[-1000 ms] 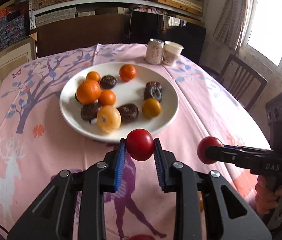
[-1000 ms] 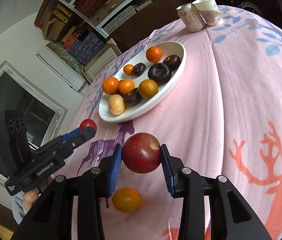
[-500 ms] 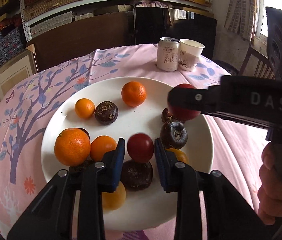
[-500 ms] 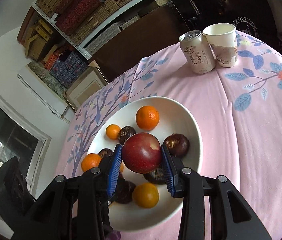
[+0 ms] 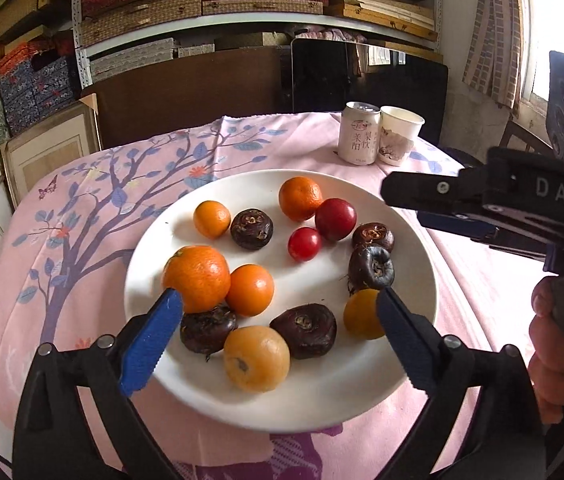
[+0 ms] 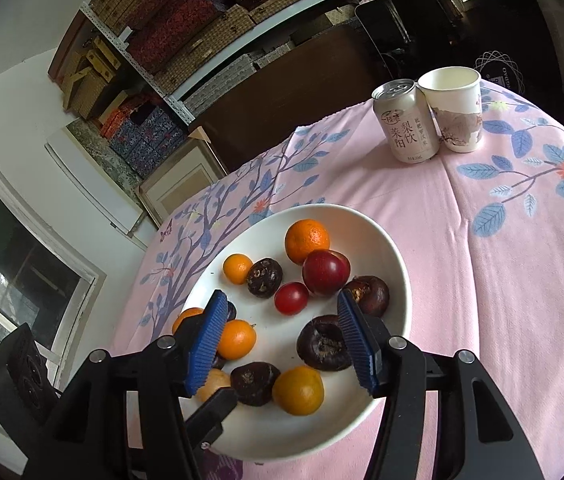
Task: Organize fruits
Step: 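Grasp a red plum with left tool while right tool grasps an orange fruit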
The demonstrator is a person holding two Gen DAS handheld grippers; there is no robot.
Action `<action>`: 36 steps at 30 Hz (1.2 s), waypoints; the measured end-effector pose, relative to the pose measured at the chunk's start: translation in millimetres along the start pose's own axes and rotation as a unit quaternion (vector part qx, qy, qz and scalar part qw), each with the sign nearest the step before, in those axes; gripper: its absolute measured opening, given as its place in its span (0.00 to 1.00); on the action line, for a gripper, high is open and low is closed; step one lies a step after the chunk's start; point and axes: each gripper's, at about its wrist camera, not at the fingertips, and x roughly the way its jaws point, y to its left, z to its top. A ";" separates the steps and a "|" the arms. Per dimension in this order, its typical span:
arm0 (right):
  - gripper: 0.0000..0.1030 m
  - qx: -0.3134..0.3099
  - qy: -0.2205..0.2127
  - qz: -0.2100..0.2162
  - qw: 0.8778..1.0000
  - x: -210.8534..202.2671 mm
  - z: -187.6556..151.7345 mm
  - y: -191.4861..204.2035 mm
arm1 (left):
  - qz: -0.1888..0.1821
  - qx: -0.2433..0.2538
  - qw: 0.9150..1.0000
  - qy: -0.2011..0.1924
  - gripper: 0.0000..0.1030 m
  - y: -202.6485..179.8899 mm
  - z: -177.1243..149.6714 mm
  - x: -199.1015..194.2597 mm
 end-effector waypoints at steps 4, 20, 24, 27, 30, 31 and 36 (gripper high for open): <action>0.60 0.008 -0.010 0.006 1.000 -23.4 -19.1 -7.9 | 0.021 -0.019 0.999 -0.022 0.95 11.1 -19.4 -29.0; 0.64 -0.129 0.009 0.010 0.992 -95.0 -162.6 14.7 | 0.079 -0.072 0.993 -0.055 0.95 33.3 -108.9 -99.4; 0.65 -0.133 0.020 0.031 0.990 -103.8 -172.7 17.5 | 0.080 -0.086 0.991 -0.059 0.95 38.4 -114.4 -105.9; 0.65 -0.128 0.046 0.029 0.990 -98.4 -175.6 15.2 | 0.084 -0.093 0.991 -0.057 0.95 40.5 -115.7 -106.1; 0.65 -0.146 0.075 0.028 0.986 -90.0 -181.2 22.3 | 0.088 -0.091 0.990 -0.056 0.95 39.8 -116.4 -105.6; 0.65 -0.151 0.082 0.027 0.985 -88.4 -183.0 23.9 | 0.089 -0.089 0.990 -0.055 0.95 39.1 -116.5 -105.4; 0.65 -0.141 0.103 0.018 0.984 -80.8 -184.8 20.6 | 0.095 -0.075 0.991 -0.053 0.95 33.4 -116.9 -103.9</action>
